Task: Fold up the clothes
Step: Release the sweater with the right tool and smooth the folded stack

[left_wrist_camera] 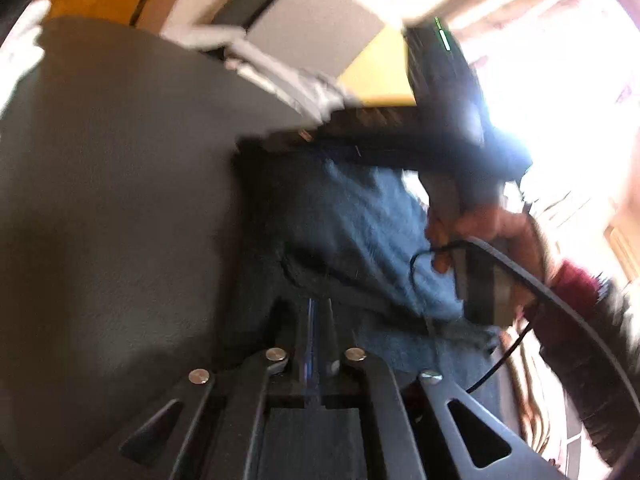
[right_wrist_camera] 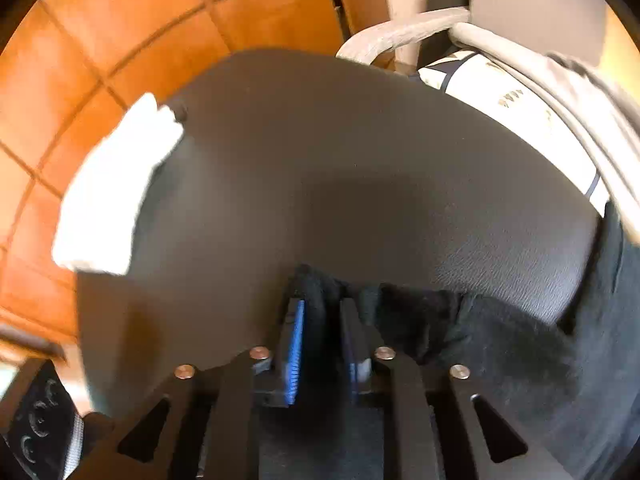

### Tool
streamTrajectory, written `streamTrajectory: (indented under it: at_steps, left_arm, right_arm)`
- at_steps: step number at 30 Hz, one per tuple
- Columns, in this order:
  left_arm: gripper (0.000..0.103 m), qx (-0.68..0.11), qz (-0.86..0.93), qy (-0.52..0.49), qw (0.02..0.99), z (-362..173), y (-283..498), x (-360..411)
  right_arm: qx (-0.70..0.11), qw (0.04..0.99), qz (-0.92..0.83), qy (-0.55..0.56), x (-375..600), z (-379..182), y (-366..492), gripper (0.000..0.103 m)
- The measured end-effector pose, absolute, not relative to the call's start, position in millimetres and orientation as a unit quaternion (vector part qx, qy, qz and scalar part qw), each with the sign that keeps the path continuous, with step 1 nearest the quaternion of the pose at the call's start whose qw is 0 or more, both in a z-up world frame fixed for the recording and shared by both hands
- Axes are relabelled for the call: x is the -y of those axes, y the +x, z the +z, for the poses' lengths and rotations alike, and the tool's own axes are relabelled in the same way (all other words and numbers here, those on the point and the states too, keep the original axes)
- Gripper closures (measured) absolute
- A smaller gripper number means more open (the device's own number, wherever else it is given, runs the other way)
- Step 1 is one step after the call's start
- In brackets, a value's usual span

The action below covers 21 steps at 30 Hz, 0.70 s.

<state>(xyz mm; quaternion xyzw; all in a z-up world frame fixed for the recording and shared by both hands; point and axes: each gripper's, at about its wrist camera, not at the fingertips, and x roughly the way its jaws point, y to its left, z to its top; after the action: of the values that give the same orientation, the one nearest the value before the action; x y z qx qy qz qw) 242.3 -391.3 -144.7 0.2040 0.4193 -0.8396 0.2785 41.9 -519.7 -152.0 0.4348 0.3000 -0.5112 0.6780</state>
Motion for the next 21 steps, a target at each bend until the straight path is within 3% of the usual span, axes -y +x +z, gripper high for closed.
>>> streamTrajectory:
  at_steps: [7, 14, 18, 21]
  left_arm:
    - [0.083, -0.294, -0.869, 0.263, 0.298, -121.0, 246.3, 401.3]
    - [0.071, -0.282, -0.897, 0.217, 0.262, -96.1, 232.4, 404.6]
    - [0.07, -0.229, -0.9, 0.264, 0.261, -91.4, 201.8, 396.8]
    - [0.07, -0.219, -0.874, 0.345, 0.264, -117.2, 175.8, 393.6]
  right_arm:
    - [-0.185, 0.679, -0.546, 0.456, 455.1, -122.5, 1.8, 0.07]
    - [-0.147, 0.614, -0.613, 0.476, 354.2, -138.6, -29.6, 0.065]
    - [-0.123, 0.571, -0.653, 0.481, 307.2, -147.8, -47.9, 0.063]
    - [-0.097, 0.541, -0.684, 0.479, 281.4, -153.0, -63.0, 0.049]
